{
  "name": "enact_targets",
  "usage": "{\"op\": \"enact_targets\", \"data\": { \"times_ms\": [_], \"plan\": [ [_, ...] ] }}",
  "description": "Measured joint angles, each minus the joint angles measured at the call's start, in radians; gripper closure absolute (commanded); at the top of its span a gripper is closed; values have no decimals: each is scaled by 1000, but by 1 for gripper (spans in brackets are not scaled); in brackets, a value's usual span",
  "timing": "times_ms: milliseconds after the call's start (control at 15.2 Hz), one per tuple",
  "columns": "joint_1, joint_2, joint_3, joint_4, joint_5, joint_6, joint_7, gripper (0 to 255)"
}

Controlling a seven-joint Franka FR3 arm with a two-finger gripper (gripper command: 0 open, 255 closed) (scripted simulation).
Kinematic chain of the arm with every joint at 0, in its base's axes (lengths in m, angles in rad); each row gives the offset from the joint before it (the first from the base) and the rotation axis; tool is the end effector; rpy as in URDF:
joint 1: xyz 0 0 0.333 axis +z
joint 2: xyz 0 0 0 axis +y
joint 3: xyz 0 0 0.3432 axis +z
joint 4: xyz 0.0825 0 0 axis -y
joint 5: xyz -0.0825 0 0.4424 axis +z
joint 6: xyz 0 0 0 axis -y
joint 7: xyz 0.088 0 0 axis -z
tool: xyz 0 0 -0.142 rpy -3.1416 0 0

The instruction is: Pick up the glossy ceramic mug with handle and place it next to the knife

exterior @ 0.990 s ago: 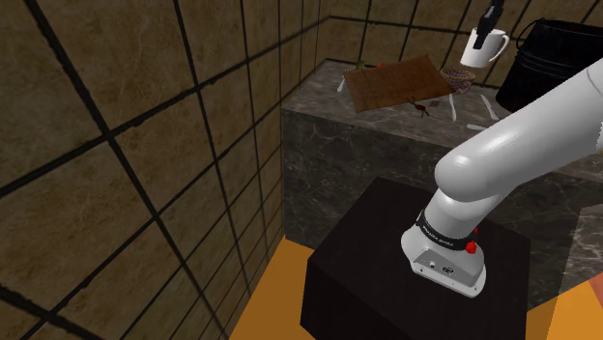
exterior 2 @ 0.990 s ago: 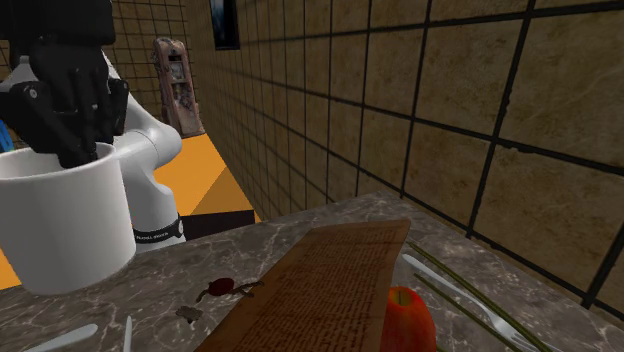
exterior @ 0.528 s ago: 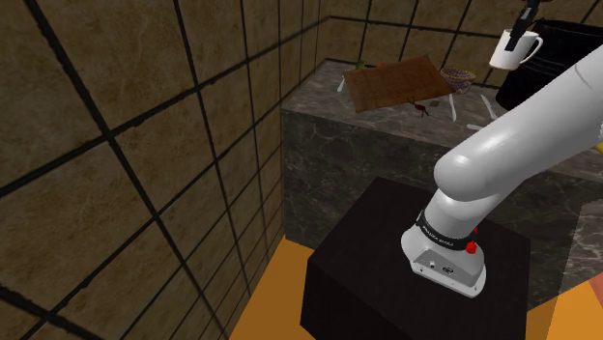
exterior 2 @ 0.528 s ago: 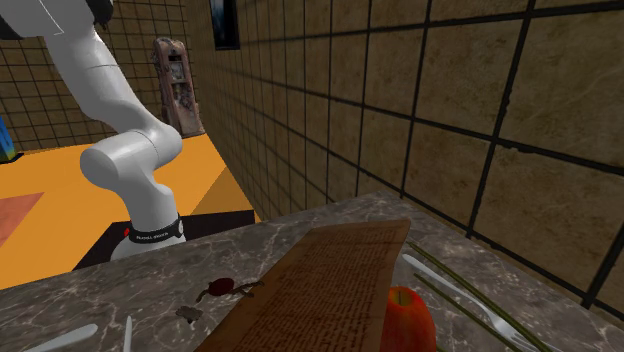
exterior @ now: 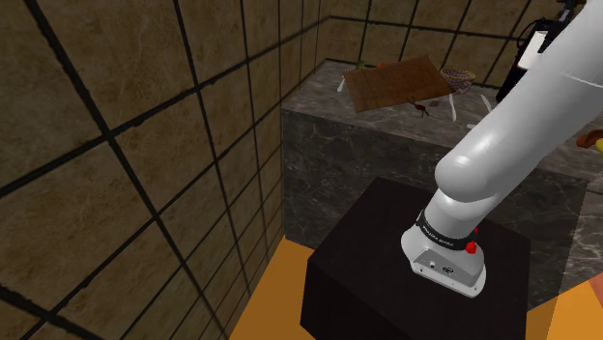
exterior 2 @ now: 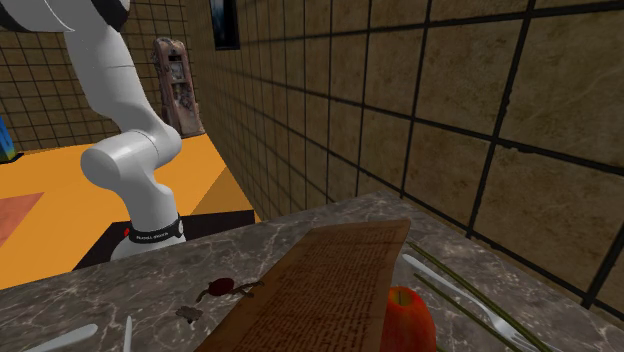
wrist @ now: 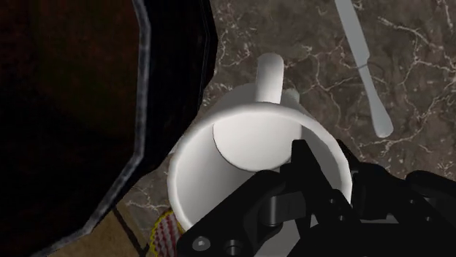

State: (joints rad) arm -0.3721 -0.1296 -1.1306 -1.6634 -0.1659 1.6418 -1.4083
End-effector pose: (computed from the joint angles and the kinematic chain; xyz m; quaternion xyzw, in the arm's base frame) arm -0.0115 -0.6037 0.6047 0.9987 -0.0421 -0.0221 0.0198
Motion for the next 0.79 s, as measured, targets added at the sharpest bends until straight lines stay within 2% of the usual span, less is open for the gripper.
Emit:
{"op": "enact_targets", "data": {
  "times_ms": [66,198,396,528,792],
  "plan": [
    [-1,59,-53,27,56,-16,-60,255],
    [-23,119,-95,50,116,-33,-128,255],
    [-33,133,-106,24,130,-29,-151,255],
    [-27,117,-100,-12,114,49,-138,255],
    [-29,122,-103,-66,118,83,-140,255]
  ]
}}
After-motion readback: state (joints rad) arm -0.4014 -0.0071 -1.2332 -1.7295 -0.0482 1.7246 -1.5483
